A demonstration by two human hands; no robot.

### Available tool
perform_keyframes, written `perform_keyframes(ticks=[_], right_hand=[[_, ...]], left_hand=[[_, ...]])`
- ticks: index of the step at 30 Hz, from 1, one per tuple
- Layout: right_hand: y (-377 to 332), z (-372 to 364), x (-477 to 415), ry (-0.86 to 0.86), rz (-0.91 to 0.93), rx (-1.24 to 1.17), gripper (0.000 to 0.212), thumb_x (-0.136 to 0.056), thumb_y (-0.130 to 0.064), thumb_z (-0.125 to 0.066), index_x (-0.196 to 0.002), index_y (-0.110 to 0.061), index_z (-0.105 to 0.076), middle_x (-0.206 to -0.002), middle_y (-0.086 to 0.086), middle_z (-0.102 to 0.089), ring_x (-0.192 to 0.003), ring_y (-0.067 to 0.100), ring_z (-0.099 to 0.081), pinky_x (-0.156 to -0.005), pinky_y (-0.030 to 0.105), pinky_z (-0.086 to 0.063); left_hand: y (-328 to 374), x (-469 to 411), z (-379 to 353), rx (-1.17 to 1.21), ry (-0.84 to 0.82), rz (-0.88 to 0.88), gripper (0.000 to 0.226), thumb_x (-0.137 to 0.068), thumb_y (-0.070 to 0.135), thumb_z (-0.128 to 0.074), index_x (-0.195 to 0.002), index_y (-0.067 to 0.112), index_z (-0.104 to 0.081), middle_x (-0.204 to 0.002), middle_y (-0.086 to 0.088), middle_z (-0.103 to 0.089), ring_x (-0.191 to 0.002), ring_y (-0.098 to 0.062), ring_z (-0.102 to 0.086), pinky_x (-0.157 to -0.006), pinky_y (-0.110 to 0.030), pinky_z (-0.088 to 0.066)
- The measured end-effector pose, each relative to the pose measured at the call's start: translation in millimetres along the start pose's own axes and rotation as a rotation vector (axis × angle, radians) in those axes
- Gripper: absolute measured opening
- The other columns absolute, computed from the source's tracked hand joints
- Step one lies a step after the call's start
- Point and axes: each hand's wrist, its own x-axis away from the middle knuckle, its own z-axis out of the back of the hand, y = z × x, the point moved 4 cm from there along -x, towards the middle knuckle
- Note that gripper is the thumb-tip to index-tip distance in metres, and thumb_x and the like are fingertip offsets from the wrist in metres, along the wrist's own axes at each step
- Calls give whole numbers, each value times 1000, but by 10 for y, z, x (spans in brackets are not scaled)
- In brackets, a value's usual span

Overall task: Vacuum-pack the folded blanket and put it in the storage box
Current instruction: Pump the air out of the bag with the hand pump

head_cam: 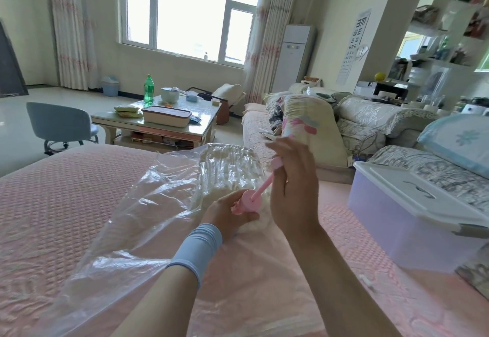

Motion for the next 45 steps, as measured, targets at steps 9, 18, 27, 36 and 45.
perform_keyframes(ticks=[9,18,27,36,45], right_hand=[[74,-262,195,-442,-143,33,34,-94,1,-51,-121,-13,-67,-132,4,-57,-124,22,-51,-109,28,-40],[113,-287,265,-259,-137,48,37,-92,4,-49,-122,-10,-65,-130,5,-57,-124,23,-51,-106,36,-42],[-84,-18,-163,-26,27,-60,35,-94,4,-49,-120,-14,-66,-130,5,-60,-125,21,-53,-107,33,-40],[202,-427,456,-485,-234,32,35,-91,6,-53,-118,-9,-70,-124,4,-60,-117,23,-52,-101,41,-44],[-90,91,-209,115,73,-8,35,-93,0,-44,-117,-11,-68,-120,2,-65,-115,19,-57,-100,29,-42]], left_hand=[[-38,-22,0,23,25,-12,50,-54,57,-71,-102,59,-59,-90,24,-70,-89,0,-65,-83,-25,-53],[11,-1,-23,-8,-16,7,46,-59,53,-71,-103,57,-58,-87,29,-68,-88,2,-65,-83,-23,-51],[-5,-10,24,21,5,3,51,-57,50,-77,-104,60,-59,-100,18,-71,-95,-5,-65,-90,-35,-52],[97,76,-7,-64,3,-2,47,-55,62,-56,-101,55,-55,-81,24,-66,-88,-6,-64,-72,-19,-45],[-5,4,-9,-26,7,22,55,-66,42,-82,-116,51,-60,-102,19,-70,-97,-3,-64,-88,-25,-50]])
